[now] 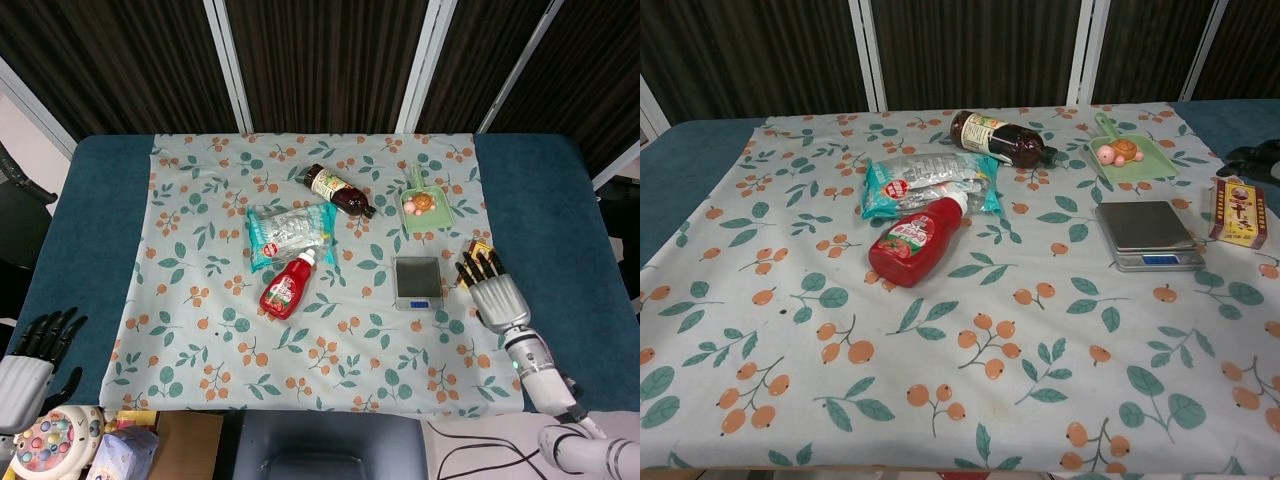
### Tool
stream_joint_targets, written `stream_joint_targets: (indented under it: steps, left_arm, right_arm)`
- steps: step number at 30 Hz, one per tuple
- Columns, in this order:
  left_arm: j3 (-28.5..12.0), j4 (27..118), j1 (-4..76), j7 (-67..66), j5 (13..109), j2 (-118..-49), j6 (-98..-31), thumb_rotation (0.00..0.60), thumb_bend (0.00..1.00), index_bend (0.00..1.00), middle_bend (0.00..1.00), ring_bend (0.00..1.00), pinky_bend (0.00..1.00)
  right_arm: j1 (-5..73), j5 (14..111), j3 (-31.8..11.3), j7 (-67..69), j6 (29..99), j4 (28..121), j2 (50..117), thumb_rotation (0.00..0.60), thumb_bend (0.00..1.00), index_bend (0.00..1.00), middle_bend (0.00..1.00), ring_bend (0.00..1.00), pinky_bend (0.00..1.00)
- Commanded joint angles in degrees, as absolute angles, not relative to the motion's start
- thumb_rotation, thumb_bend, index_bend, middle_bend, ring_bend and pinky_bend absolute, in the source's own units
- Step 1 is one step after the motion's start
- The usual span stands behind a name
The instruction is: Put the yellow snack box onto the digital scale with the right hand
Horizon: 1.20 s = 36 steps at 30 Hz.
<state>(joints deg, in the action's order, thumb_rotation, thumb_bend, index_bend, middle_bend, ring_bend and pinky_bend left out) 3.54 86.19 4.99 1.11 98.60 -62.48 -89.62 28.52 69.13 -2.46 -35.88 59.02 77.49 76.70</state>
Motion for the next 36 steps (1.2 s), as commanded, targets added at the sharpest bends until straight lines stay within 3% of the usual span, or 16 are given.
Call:
stream_joint_targets:
  steps: [1,13,21,25,27,33,36]
  left_arm:
    - [3.5,86.15,5.05,0.97,98.48,-62.57,-89.43,0.6,0.45,0.0,0.0,0.0,0.11]
    - [3.17,86.17,5.18,0.73,97.47,-62.69,-88.77,0.6,0.45,0.0,0.0,0.0,0.11]
    - [2.94,86.13,5.16,0.99,96.92,-62.56,-88.69,0.6,0.45,0.0,0.0,0.0,0.11]
    - [2.96,86.03,5.07,1.31,97.05,-62.51,-88.97,0.6,0.45,0.0,0.0,0.0,0.11]
    - [2.92,85.98,5.09,1.29,97.01,-62.49,-88.95,0.6,0.45,0.0,0.0,0.0,0.11]
    - [2.99,86.05,5.0,1.26,97.15,-62.48,-89.1,0.6,0.45,0.0,0.0,0.0,0.11]
    - [3.0,86.02,4.97,1.29,97.27,-62.5,-89.23,0.6,0.45,0.0,0.0,0.0,0.11]
  right_arm:
    - [30.53,66.81,-2.63,-40.37,55.79,70.9,77.77,0.6,0.4,0.08,0.0,0.0,0.0]
    - [35.76,64.59,-3.29,-46.43,49.13,56.23,86.24,0.6,0.4,0.06,0.0,0.0,0.0]
    - [37.94,63.74,-3.65,-48.62,46.83,52.68,90.1,0.6,0.4,0.1,0.0,0.0,0.0]
    - [38.38,63.54,-3.72,-48.36,46.13,51.84,90.82,0.6,0.46,0.3,0.0,0.0,0.0]
    - [38.35,63.65,-3.49,-48.3,46.01,51.35,90.93,0.6,0.51,0.45,0.0,0.0,0.0]
    - [38.13,63.13,-3.42,-47.67,45.44,49.78,91.55,0.6,0.56,0.69,0.0,0.0,0.0]
    - [37.87,64.91,-3.43,-44.6,46.81,49.82,91.23,0.6,0.66,0.88,0.05,0.0,0.0]
